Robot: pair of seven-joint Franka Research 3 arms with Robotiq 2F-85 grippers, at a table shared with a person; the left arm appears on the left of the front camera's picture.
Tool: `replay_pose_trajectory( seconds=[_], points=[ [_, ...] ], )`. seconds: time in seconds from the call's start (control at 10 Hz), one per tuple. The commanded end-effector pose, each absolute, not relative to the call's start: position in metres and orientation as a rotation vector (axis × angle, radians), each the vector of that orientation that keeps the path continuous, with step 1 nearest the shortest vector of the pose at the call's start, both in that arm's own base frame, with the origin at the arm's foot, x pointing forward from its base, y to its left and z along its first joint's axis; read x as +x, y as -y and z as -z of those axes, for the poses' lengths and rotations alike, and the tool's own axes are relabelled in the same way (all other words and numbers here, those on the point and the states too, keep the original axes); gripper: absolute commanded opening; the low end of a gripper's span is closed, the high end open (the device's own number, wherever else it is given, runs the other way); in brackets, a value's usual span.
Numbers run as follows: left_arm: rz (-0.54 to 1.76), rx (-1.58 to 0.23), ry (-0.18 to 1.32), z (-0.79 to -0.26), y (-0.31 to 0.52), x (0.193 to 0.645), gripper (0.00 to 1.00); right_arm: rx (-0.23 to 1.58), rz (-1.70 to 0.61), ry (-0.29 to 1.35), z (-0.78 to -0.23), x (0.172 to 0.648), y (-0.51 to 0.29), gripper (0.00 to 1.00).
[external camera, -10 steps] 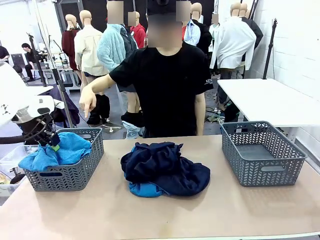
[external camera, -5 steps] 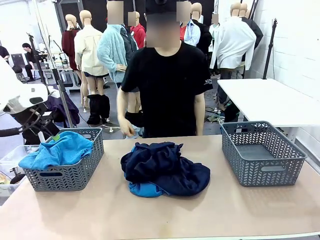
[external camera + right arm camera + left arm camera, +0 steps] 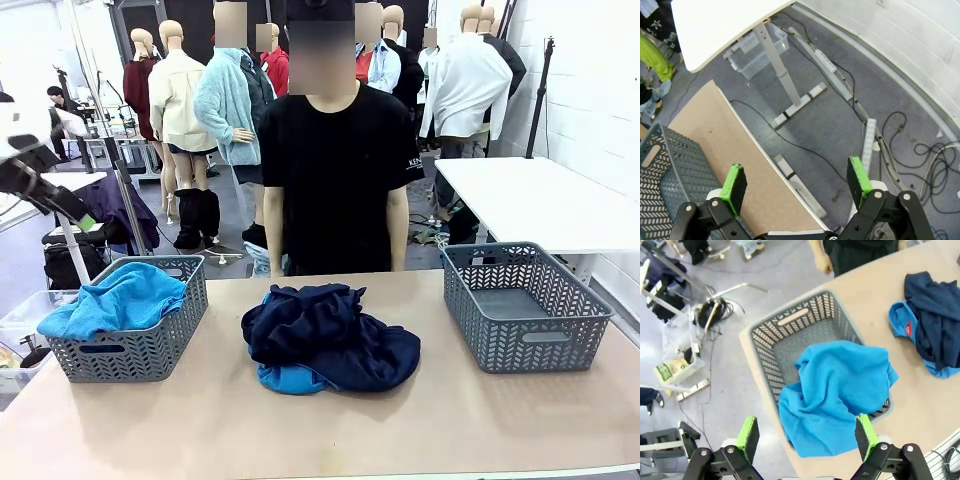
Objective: Sort the tops and bottoms.
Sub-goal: Sort the clothes according to human instructions, then lift clothes from the center of the table with your right hand.
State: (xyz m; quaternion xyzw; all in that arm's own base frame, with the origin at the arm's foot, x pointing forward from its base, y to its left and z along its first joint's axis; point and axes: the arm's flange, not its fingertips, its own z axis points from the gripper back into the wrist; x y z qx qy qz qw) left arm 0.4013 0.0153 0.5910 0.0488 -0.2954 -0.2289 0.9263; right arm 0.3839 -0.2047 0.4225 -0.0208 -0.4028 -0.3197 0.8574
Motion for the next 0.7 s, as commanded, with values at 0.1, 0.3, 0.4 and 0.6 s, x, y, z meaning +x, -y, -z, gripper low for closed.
replay_pose_trajectory(
  seconds=[0.1,0.3,0.4,0.6],
  points=[
    [0.469,0.100,0.606,-0.591,-0.015,0.401,1.00,-0.052,0.659,0.840,-0.422,0.384,0.204,1.00],
    [0.469,0.100,0.606,-0.591,-0.015,0.401,1.00,-0.052,0.659,0.840,-0.422,0.384,0.204,1.00],
    [0.469,0.100,0.606,-0.591,-0.015,0.401,1.00,-0.052,0.659,0.840,-0.422,0.384,0.204,1.00],
    [0.469,0.100,0.606,-0.591,-0.015,0.401,1.00,-0.052,0.659,0.840,-0.422,0.384,0.204,1.00]
  ],
)
